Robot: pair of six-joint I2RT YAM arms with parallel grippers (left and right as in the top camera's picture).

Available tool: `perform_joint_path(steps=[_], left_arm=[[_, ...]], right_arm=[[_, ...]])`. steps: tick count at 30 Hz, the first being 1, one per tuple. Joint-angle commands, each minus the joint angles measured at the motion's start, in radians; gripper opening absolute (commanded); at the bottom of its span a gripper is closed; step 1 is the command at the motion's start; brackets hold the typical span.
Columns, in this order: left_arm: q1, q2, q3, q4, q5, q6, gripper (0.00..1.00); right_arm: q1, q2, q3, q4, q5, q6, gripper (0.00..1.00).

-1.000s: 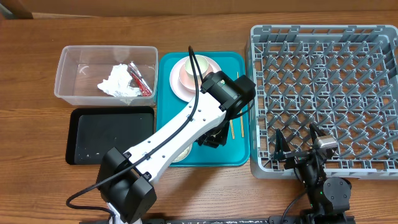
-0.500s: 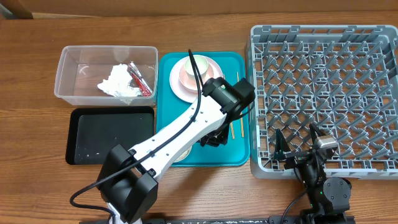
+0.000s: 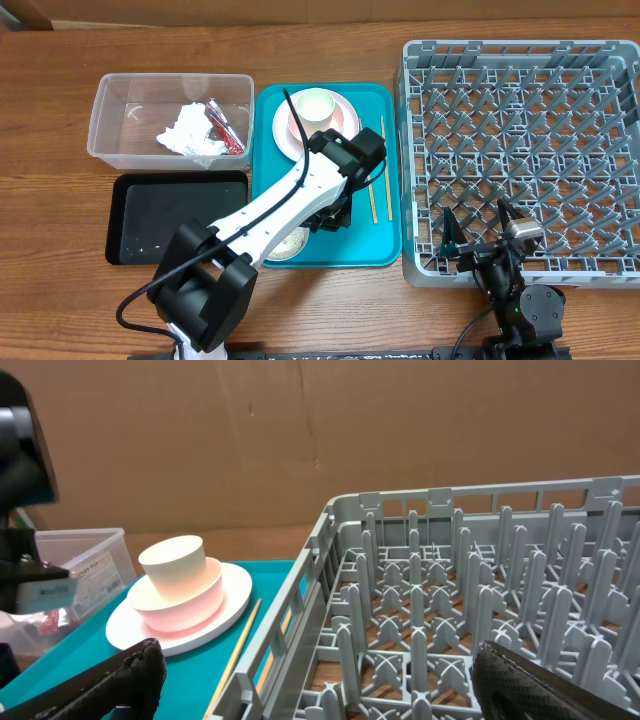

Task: Sort waste into correct bins and load items into the dishwasher
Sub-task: 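Reach the left gripper down and grasp the rim of the rice bowl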

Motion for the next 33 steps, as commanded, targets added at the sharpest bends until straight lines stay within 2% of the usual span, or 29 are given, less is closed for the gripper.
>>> perform_joint_path(steps=[1, 10, 21, 33], left_arm=[[0.008, -0.021, -0.051, 0.041, 0.01, -0.024, 0.28], [0.01, -0.021, -0.178, 0.162, 0.016, -0.024, 0.28], [0.009, -0.021, -0.201, 0.187, 0.016, -0.024, 0.28], [0.01, -0.021, -0.204, 0.19, 0.016, -0.024, 0.23]], right_arm=[[0.002, -0.011, -0.01, 0.006, 0.009, 0.001, 1.0], [0.002, -0.011, -0.01, 0.006, 0.009, 0.001, 1.0], [0.002, -0.011, -0.01, 0.006, 0.009, 0.001, 1.0], [0.002, -0.011, -0.01, 0.006, 0.009, 0.001, 1.0]])
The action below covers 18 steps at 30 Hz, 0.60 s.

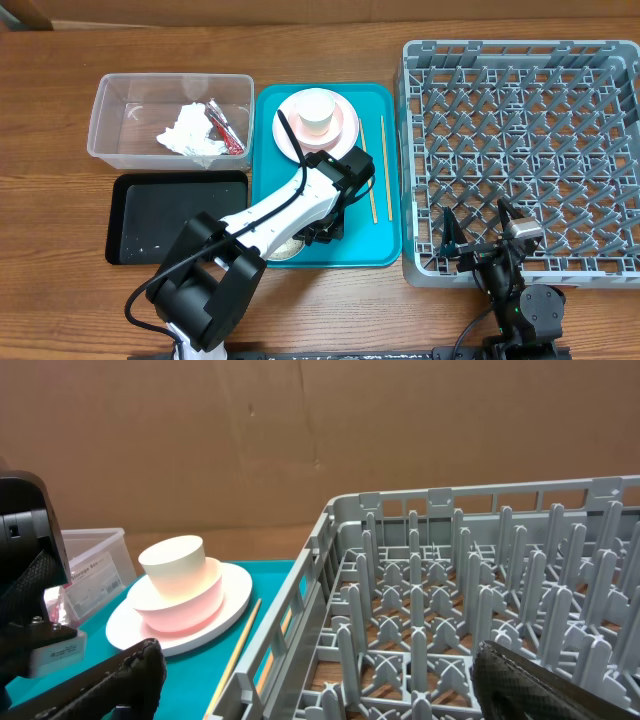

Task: Sort waste into correct bins and load items into the dishwasher
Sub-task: 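Reach the left gripper down and grasp the rim of the rice bowl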

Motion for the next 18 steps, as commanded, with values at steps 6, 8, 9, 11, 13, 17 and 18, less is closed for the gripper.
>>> perform_joint_path(steps=[6, 8, 9, 11, 13, 17, 18], left_arm=[[-0.007, -0.021, -0.031, 0.017, 0.008, -0.021, 0.23], [-0.007, -0.021, -0.031, 0.018, 0.007, -0.021, 0.22], [-0.007, -0.021, -0.031, 0.023, 0.003, -0.021, 0.22], [-0.005, -0.021, -0.031, 0.024, 0.0, -0.021, 0.2], [0.007, -0.021, -0.031, 0.022, 0.0, -0.012, 0.17], [0.019, -0.021, -0.028, 0.025, 0.0, -0.011, 0.13], [0.026, -0.021, -0.027, 0.025, 0.0, -0.004, 0.13]], right_arm=[[0.002, -0.011, -0.01, 0.006, 0.008, 0.001, 1.0], [0.002, -0.011, -0.01, 0.006, 0.008, 0.001, 1.0], [0.002, -0.011, -0.01, 0.006, 0.008, 0.001, 1.0], [0.002, -0.011, -0.01, 0.007, 0.008, 0.001, 1.0], [0.002, -0.011, -0.01, 0.006, 0.008, 0.001, 1.0], [0.002, -0.011, -0.01, 0.006, 0.008, 0.001, 1.0], [0.002, -0.011, -0.01, 0.007, 0.008, 0.001, 1.0]])
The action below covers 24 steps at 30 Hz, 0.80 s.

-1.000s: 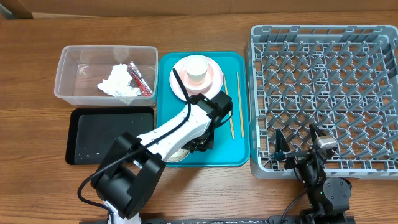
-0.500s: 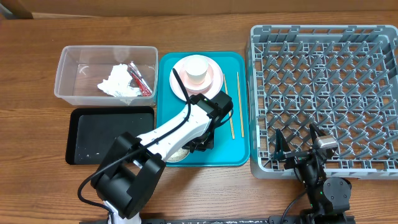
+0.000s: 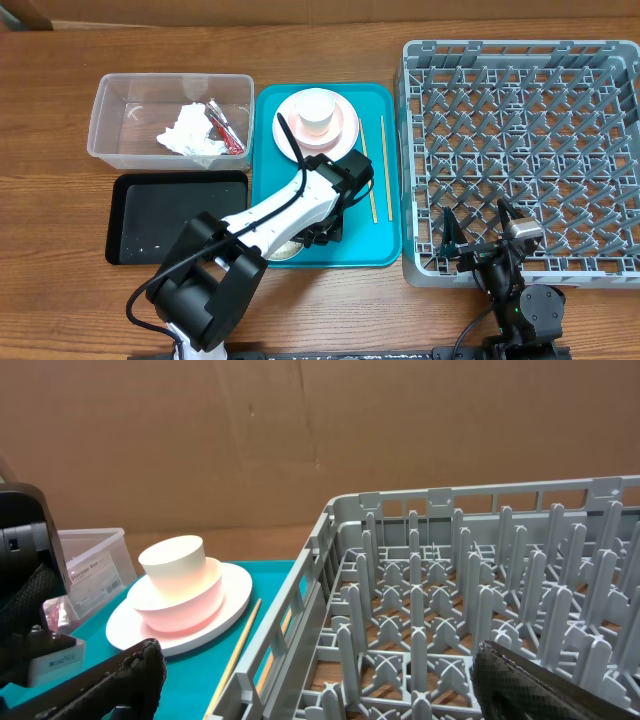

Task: Sort waste into correct bins and load items into the dishwasher
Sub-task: 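Reach the left gripper down and grasp the rim of the rice bowl, then lift the rice bowl and move it over the black tray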

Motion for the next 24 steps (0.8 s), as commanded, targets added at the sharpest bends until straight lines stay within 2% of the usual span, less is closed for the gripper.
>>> perform_joint_path(steps=[1, 3, 14, 24], left_arm=[[0.025, -0.021, 0.001, 0.003, 0.001, 0.009, 0.1], [0.025, -0.021, 0.001, 0.002, 0.002, 0.038, 0.03], [0.025, -0.026, 0.038, -0.005, 0.164, 0.144, 0.04], [0.043, -0.045, 0.218, -0.163, 0.158, 0.161, 0.04]], right_arm=[[0.002, -0.011, -0.01, 0.006, 0.009, 0.001, 1.0], [0.002, -0.011, -0.01, 0.006, 0.009, 0.0, 1.0], [0.002, -0.011, -0.01, 0.006, 0.009, 0.0, 1.0], [0.002, -0.011, -0.01, 0.006, 0.009, 0.0, 1.0]])
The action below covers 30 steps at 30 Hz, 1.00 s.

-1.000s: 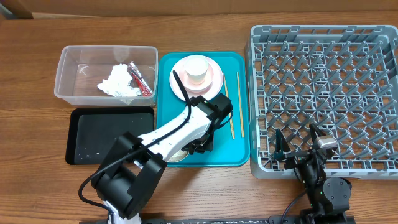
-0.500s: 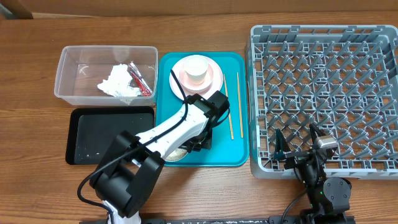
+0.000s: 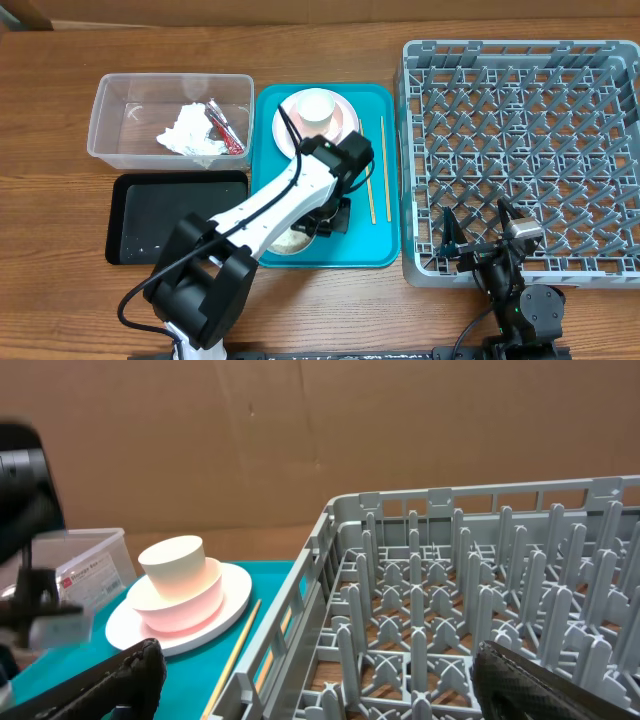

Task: Sort waste into correct bins and load items into the dishwasher
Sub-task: 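Lift the rice bowl and move it over the black tray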

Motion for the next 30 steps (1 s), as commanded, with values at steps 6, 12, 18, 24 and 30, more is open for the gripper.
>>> perform_joint_path(steps=[6, 12, 18, 24, 30], left_arm=[[0.056, -0.098, 0.137, -0.089, 0.019, 0.082, 0.04], [0.153, -0.195, 0.137, -0.087, 0.15, 0.133, 0.04], [0.305, -0.262, 0.137, -0.11, 0.286, 0.234, 0.04], [0.472, -0.277, 0.134, -0.133, 0.417, 0.35, 0.04], [0.601, -0.277, 0.087, -0.143, 0.549, 0.458, 0.04]], right_arm=[[0.002, -0.011, -0.01, 0.007, 0.008, 0.001, 1.0], [0.002, -0.011, -0.01, 0.006, 0.008, 0.001, 1.0], [0.002, -0.011, -0.01, 0.006, 0.008, 0.001, 1.0], [0.002, -0.011, -0.01, 0.006, 0.008, 0.001, 1.0], [0.002, -0.011, -0.01, 0.006, 0.008, 0.001, 1.0]])
